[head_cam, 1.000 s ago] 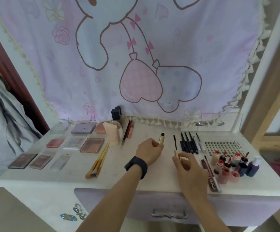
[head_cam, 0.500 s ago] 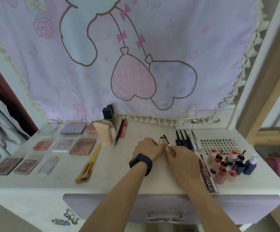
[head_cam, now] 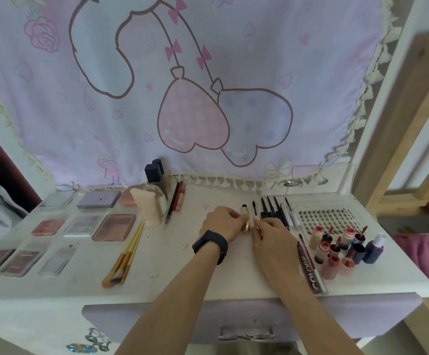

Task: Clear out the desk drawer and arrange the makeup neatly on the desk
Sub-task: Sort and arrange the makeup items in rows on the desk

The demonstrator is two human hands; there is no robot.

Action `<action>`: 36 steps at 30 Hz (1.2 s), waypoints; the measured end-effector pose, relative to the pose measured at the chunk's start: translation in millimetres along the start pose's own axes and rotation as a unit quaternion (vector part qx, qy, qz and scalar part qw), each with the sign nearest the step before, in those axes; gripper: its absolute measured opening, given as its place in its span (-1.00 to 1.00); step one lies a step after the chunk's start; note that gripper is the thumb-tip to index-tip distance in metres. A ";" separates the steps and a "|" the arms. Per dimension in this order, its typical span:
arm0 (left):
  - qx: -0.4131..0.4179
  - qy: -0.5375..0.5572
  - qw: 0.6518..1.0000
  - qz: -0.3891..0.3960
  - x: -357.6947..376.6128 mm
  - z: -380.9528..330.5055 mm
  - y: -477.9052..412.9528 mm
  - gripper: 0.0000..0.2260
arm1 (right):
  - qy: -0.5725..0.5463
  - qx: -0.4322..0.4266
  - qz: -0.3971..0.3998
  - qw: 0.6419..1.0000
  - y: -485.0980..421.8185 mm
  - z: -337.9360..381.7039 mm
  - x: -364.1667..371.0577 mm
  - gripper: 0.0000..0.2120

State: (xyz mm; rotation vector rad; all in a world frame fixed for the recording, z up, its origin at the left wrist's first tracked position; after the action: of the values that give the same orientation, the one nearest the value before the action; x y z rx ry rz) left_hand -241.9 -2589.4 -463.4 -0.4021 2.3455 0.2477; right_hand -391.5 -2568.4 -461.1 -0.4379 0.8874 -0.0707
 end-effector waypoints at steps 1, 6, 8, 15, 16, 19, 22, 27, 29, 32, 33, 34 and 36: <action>0.001 0.002 1.000 0.002 1.1 -0.8 -1.4 -0.83 | -0.004 0.000 -0.006 1.000 0.0 -0.7 -0.2 -0.78; 0.007 0.003 1.000 0.000 6.6 -3.3 -6.6 -0.80 | -0.022 -0.006 -0.022 1.000 -1.8 -2.6 0.3 -0.80; 0.009 0.005 1.000 -0.002 7.5 -2.7 -8.2 -0.80 | -0.025 -0.007 -0.026 0.999 -3.0 -2.6 0.8 -0.79; 0.007 0.000 1.000 -0.009 8.7 -4.5 -11.9 -0.74 | -0.030 -0.011 -0.027 0.999 -4.0 -3.7 2.8 -0.76; 0.007 -0.001 1.000 -0.009 9.3 -5.2 -12.2 -0.75 | -0.029 -0.009 -0.025 0.999 -4.5 -4.1 3.4 -0.76; 0.005 -0.008 1.000 -0.007 10.9 -6.5 -13.3 -0.73 | -0.031 -0.005 -0.032 0.999 -5.0 -4.5 3.1 -0.78; 0.004 -0.009 1.000 -0.006 12.1 -7.6 -14.1 -0.73 | -0.034 -0.002 -0.032 0.999 -5.6 -5.1 3.1 -0.78; -0.004 -0.019 1.000 0.000 12.2 -8.1 -13.4 -0.65 | -0.039 -0.007 -0.030 0.999 -3.8 -4.1 3.4 -0.75; -0.014 -0.015 1.000 0.003 11.5 -8.4 -12.4 -0.57 | -0.044 -0.009 -0.036 0.998 -3.1 -4.2 2.3 -0.75; -0.015 -0.004 1.000 0.016 9.0 -6.7 -9.3 -0.64 | -0.056 -0.007 -0.036 0.998 -1.9 -3.0 0.2 -0.76; -0.012 -0.001 1.000 0.022 8.0 -6.0 -7.7 -0.69 | -0.059 -0.002 -0.033 0.998 -1.4 -3.3 -0.4 -0.75; -0.008 -0.001 1.000 0.025 5.4 -5.6 -5.0 -0.73 | -0.064 0.004 -0.029 0.998 -0.6 -3.0 -1.6 -0.75; 0.003 -0.007 1.000 0.016 -2.2 -3.7 1.7 -0.76 | -0.076 0.007 -0.023 0.997 3.0 -1.8 -5.0 -0.74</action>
State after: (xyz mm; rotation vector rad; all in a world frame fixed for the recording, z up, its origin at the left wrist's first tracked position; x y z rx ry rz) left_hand -243.4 -2588.5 -459.1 -0.3586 2.3399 0.2590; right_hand -396.4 -2565.1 -459.6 -0.4450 0.7268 -0.0843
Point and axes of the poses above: each hand's wrist, its own y-axis away from the middle knuckle, its own x-axis out of the palm, z = x × y, the point moved 6 cm from there along -y, towards the middle knuckle
